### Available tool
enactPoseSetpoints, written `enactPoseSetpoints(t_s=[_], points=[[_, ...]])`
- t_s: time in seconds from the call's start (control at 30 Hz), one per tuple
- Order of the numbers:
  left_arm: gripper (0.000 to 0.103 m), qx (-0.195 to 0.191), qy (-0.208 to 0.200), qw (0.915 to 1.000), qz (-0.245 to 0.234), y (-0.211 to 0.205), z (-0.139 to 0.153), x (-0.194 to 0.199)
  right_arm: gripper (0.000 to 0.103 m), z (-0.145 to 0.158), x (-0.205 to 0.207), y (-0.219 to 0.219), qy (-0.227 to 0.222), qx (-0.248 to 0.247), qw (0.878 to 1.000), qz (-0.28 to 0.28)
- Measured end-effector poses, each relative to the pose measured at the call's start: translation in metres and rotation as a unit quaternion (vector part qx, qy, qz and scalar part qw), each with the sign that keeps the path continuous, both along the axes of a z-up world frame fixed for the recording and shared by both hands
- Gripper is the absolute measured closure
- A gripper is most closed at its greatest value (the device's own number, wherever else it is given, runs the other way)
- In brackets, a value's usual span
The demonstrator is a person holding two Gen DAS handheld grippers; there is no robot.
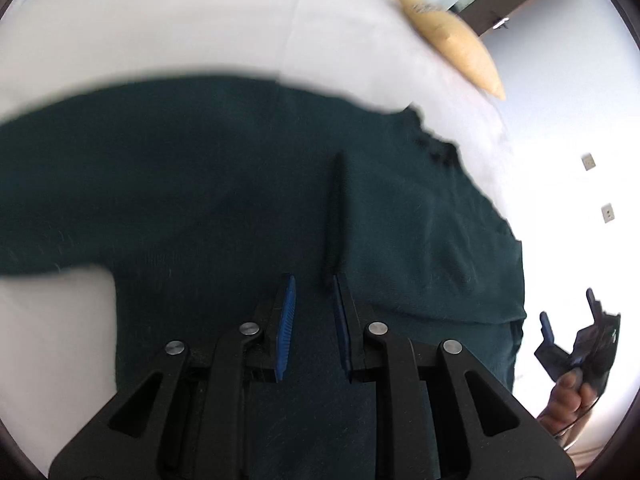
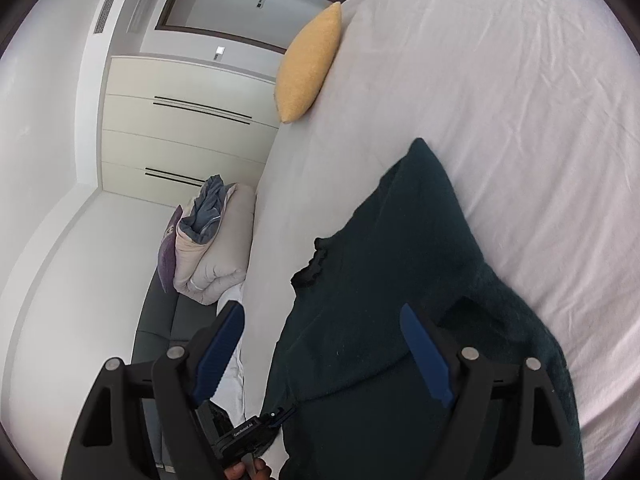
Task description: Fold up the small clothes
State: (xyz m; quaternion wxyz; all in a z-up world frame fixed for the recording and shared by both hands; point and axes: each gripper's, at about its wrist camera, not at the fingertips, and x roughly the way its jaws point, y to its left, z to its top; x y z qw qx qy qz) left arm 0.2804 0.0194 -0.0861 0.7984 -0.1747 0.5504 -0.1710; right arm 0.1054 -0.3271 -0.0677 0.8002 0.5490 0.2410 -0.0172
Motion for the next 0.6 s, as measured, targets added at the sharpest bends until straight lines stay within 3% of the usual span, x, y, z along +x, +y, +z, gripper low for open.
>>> enactPoseSetpoints(t_s=[0.13,0.2,0.33,0.4,0.5,0.6], points=[[0.085,-0.040,-0.061,0.9970,-0.026,-0.031,0.023,0.008,0.020,-0.003,0.040,-0.007,0.006,0.003,0.999,0.047],[0.085,-0.038,-0.080,0.9949,-0.047,-0.054,0.023,0.016,0.020,-0.011,0.058,-0.010,0.009,0.022,0.998,0.063],[0.085,0.001,-0.022,0.9983,-0.053,-0.074,-0.015,0.035,0.020,-0.036,0.074,-0.024,0.037,0.019,0.997,0.059],[0.085,-0.035,-0.020,0.9980,-0.048,-0.063,-0.027,0.035,0.025,-0.046,0.072,-0.040,0.042,0.025,0.998,0.049],[0.085,-0.082,-0.014,0.9957,-0.041,-0.050,-0.034,0.036,0.024,-0.048,0.056,-0.068,0.037,0.030,0.999,0.015],[0.085,-0.096,-0.007,0.9948,-0.034,-0.046,-0.037,0.038,0.013,-0.039,0.047,-0.086,0.017,0.041,0.999,-0.015]])
